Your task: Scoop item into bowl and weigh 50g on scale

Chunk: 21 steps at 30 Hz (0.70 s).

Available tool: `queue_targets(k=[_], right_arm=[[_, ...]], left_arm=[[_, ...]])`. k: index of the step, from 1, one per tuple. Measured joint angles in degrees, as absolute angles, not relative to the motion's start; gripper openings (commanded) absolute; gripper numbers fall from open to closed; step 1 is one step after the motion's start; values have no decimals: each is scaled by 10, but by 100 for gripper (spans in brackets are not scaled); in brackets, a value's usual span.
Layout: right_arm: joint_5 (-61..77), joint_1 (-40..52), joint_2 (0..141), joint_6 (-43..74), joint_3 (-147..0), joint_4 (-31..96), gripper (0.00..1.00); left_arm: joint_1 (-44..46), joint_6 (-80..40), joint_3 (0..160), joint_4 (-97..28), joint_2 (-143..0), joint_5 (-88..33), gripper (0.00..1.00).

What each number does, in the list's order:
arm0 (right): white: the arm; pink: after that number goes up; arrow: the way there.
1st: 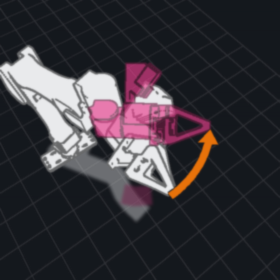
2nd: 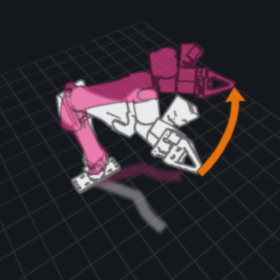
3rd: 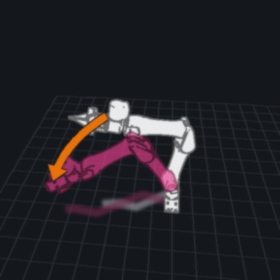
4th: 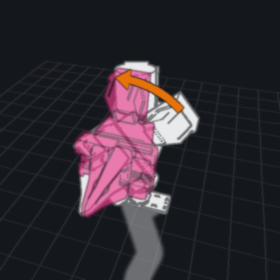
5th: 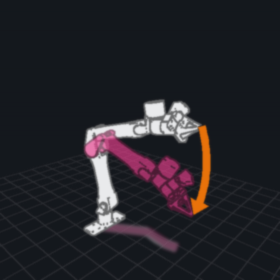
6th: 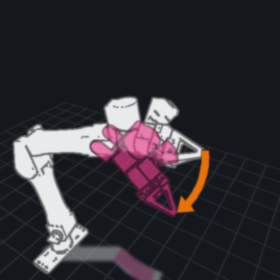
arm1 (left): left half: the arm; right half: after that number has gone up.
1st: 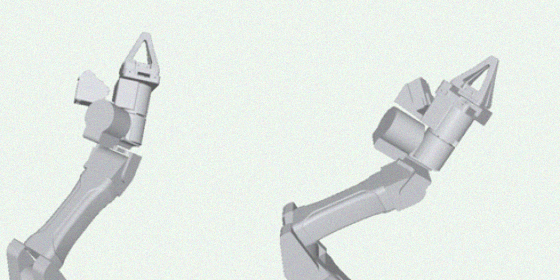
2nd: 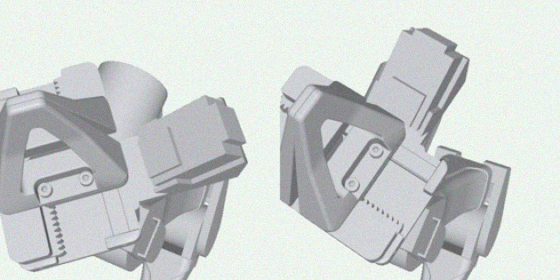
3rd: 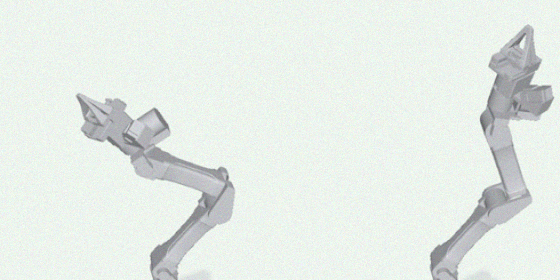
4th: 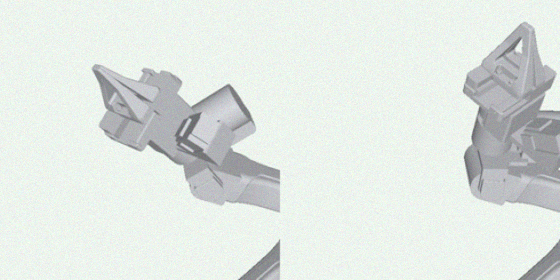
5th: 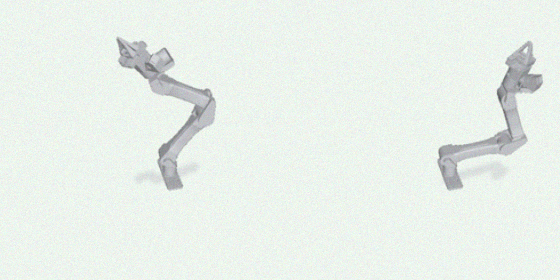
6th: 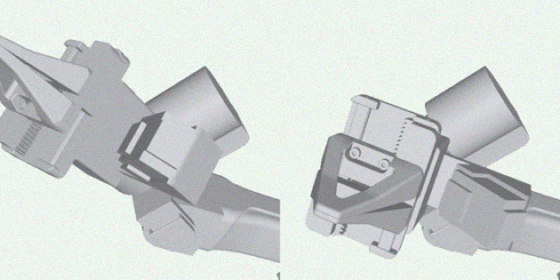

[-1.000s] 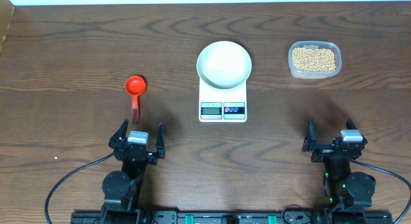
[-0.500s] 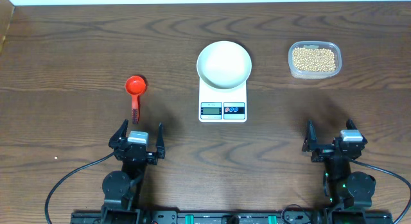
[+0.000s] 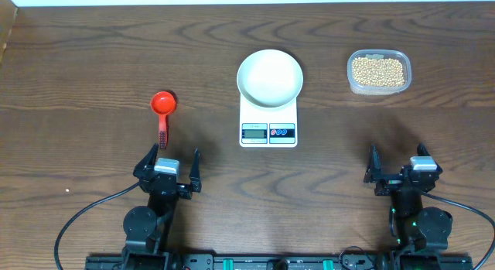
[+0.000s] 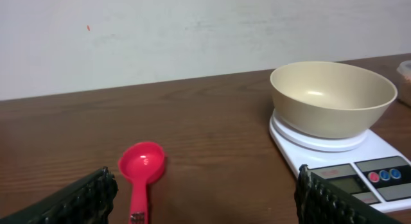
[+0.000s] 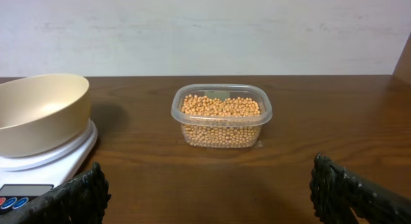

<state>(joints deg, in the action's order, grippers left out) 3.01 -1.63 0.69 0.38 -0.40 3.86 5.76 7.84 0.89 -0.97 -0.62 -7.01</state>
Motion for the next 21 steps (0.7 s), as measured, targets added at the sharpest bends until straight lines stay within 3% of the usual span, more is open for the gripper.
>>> queue_targets(k=[9,21], right_arm=[[30,-16,7,4,-4,39,99],[30,-16,7,4,-4,39,99]], left_arm=[[58,45,39,-41,-34,-88,91],[58,34,179,-51,-189,-113,91]])
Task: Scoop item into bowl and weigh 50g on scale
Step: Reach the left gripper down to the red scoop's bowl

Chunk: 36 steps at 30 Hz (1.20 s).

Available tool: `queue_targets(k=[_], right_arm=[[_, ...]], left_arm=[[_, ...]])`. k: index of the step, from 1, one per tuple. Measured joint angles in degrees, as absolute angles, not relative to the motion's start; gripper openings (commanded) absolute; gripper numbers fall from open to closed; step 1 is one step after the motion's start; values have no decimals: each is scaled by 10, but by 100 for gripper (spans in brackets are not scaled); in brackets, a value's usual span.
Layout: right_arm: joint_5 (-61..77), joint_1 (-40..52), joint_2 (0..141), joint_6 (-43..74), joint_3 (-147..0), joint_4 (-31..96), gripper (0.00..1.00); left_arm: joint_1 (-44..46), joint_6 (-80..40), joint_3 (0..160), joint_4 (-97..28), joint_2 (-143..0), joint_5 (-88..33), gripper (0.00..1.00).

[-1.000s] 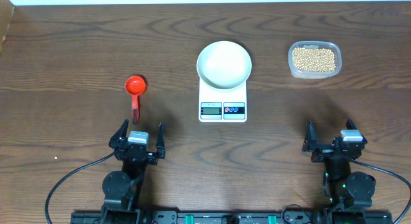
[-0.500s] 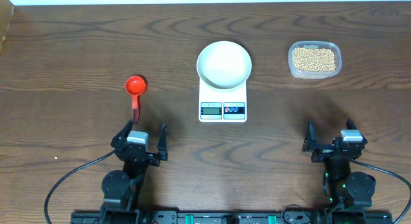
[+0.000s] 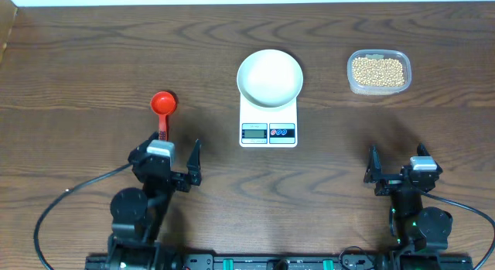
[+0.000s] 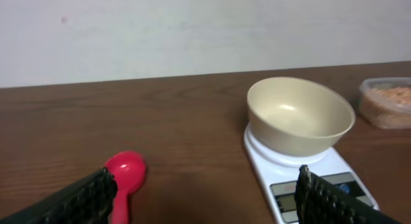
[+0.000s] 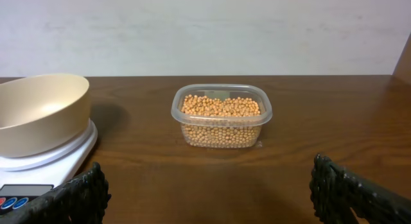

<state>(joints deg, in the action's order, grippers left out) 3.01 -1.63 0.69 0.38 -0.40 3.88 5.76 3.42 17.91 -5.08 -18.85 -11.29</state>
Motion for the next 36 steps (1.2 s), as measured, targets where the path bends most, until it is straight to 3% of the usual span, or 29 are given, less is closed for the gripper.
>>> queue_targets(k=[14,28,36], right_arm=[[30,-16,7,4,-4,39,99],[30,-16,7,4,-4,39,99],[30,-16,7,4,-4,39,99]], left_arm=[[58,23,455,-296,-413,-151,91],[58,34,929,-660,-755,-152,91],[58,49,989,-675,-887,-149,91]])
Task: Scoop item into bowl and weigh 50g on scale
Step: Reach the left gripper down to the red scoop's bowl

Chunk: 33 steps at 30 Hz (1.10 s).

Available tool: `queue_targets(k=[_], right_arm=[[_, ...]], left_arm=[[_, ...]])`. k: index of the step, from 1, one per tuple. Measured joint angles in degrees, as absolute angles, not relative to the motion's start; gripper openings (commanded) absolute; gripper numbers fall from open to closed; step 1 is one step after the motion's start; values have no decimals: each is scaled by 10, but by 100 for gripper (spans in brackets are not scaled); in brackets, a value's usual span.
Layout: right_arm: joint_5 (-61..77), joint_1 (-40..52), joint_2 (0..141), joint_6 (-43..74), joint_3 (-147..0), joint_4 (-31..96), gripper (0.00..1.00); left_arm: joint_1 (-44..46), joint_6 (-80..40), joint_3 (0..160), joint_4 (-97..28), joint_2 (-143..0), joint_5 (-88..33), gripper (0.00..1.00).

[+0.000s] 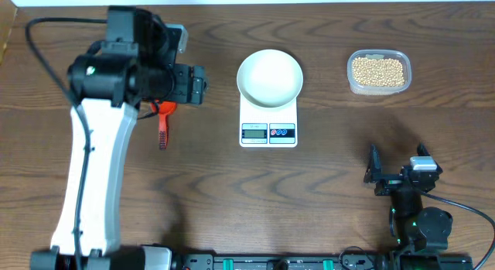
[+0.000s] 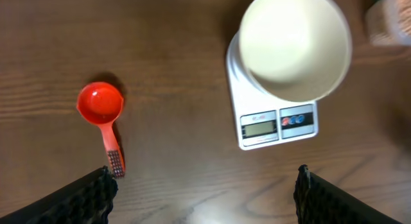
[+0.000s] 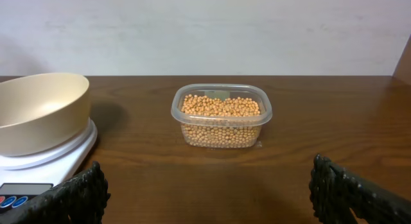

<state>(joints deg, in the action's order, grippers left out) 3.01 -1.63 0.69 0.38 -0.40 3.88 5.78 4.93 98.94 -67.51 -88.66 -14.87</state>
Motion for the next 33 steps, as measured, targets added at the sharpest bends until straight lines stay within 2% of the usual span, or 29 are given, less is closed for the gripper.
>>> queue_targets(k=[3,9,21,23,33], right_arm=[[30,-16,7,4,-4,39,99],[30,-16,7,4,-4,39,99],[30,-16,7,4,-4,39,99],[30,-16,7,4,-4,39,99],[30,-16,7,4,-4,39,99]], left_arm=[[58,50,989,-674,-919,-126,87],[44,50,989,-661,-985,-90,87],[-60,60,989,-613,-1063,-75,86],[-69,69,989,-610,-1082,-73,77],[-85,81,989,-566,-1179,-74,72]])
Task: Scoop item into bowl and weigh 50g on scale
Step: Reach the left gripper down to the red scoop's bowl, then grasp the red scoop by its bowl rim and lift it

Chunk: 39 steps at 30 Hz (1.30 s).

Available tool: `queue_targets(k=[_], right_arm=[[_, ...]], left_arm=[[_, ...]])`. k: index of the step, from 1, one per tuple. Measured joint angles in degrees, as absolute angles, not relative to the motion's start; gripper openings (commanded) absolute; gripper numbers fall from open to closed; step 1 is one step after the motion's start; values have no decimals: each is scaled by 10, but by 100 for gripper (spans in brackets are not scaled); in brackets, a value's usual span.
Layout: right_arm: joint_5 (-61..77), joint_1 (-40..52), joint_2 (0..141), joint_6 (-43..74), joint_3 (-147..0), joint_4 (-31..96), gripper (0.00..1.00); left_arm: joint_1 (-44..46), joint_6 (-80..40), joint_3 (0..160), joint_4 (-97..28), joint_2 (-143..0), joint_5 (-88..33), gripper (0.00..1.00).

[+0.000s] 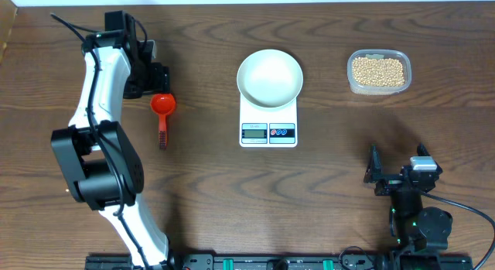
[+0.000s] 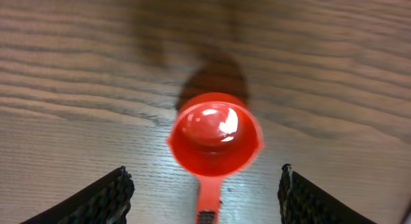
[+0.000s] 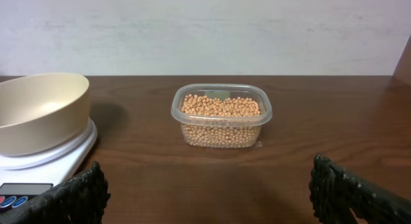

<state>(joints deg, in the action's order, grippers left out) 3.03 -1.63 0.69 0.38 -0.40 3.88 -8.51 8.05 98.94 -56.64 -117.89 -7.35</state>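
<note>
A red scoop (image 1: 162,107) lies on the wooden table left of the scale, its handle pointing toward the front edge. My left gripper (image 1: 152,80) hangs above it, open. In the left wrist view the scoop's round cup (image 2: 215,134) sits between the fingers (image 2: 112,195), apart from both. A cream bowl (image 1: 269,76) stands empty on the white scale (image 1: 268,131). A clear tub of beans (image 1: 378,71) is at the back right. My right gripper (image 1: 402,176) rests open near the front edge, facing the tub (image 3: 221,115).
The left arm (image 1: 97,92) reaches from the front left up along the table's left side. The bowl (image 3: 38,112) and the scale's edge (image 3: 64,156) show at the left of the right wrist view. A pale wall stands behind the table.
My left gripper was high above the table with scoop and scale both in its view. Now it is low and close over the scoop's cup, still open. The right arm has not moved.
Both grippers rested open at the front edge. The left one then stood slightly raised and turned toward the scoop, then high over the table's left half looking down. Now it is low over the scoop. Scoop, bowl, scale and tub have stayed in place.
</note>
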Motion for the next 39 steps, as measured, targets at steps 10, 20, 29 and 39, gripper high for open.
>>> queue_targets(k=[10,20,29,39], right_arm=[[30,-16,7,4,-4,39,99],[30,-16,7,4,-4,39,99],[30,-16,7,4,-4,39,99],[30,-16,7,4,-4,39,99]], left_arm=[[-131,93,989,-565,-1226,-92,57],[-127,103,967,-550,-1245,-126,47],[-126,103,945,-533,-1245,-133,35],[-119,103,943,-515,-1245,-132,30]])
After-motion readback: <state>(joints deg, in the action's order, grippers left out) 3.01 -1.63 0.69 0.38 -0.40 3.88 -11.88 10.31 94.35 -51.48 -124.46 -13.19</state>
